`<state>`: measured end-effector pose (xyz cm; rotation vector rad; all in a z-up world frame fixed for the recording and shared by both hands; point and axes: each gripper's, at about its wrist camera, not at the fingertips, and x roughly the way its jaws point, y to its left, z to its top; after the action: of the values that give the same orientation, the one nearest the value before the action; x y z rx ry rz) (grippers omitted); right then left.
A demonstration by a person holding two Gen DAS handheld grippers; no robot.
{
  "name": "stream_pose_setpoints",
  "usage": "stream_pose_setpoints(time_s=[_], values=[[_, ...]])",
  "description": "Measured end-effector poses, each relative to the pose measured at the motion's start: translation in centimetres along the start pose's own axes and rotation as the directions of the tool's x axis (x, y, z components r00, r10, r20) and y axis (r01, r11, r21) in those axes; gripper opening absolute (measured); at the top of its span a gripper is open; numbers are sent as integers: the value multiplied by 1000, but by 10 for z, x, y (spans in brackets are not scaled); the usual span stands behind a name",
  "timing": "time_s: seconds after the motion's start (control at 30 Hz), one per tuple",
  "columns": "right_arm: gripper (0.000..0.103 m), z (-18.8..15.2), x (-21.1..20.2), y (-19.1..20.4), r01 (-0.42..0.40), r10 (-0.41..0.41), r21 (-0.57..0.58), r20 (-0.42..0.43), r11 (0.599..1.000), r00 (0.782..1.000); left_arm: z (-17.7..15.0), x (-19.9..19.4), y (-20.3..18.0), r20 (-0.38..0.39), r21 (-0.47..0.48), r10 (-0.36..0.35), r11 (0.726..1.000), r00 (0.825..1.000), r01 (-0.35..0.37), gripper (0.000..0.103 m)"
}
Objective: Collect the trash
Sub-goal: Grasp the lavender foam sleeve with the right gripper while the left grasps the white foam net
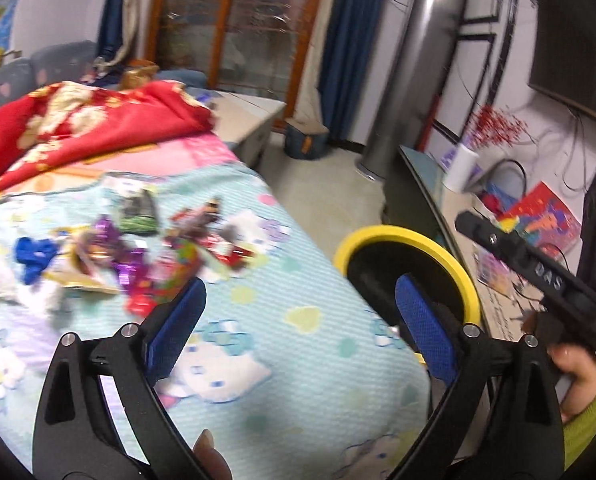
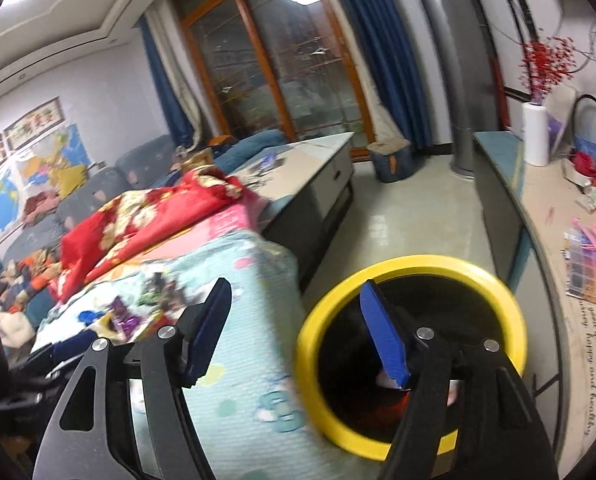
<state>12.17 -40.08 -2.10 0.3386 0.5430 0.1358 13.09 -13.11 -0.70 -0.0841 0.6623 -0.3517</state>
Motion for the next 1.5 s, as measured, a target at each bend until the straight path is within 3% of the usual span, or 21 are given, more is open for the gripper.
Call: stream_pose_setpoints(time_s=[0.33, 0.7, 1.0, 1.3, 1.5], values=[[68, -13, 6, 85, -152, 145, -127, -63, 980, 987, -3, -50, 71, 81, -101, 136, 987, 987, -128, 87], [71, -32, 16, 172, -295, 260, -253, -162, 921, 952, -11, -97, 132, 122, -196, 257, 953, 959, -231, 87], [72, -52, 26, 233, -379, 309, -337, -244, 862, 919, -20, -123, 178, 125, -277, 318, 921, 940, -275, 87], [77, -75, 45, 282, -481, 359, -380, -350, 790, 865, -26, -135, 222, 103, -350, 384, 877, 917, -328, 87], [78, -89, 66, 302, -499, 324, -433, -417, 750, 849, -29, -125, 254, 53, -399, 398, 849, 916, -346, 87]])
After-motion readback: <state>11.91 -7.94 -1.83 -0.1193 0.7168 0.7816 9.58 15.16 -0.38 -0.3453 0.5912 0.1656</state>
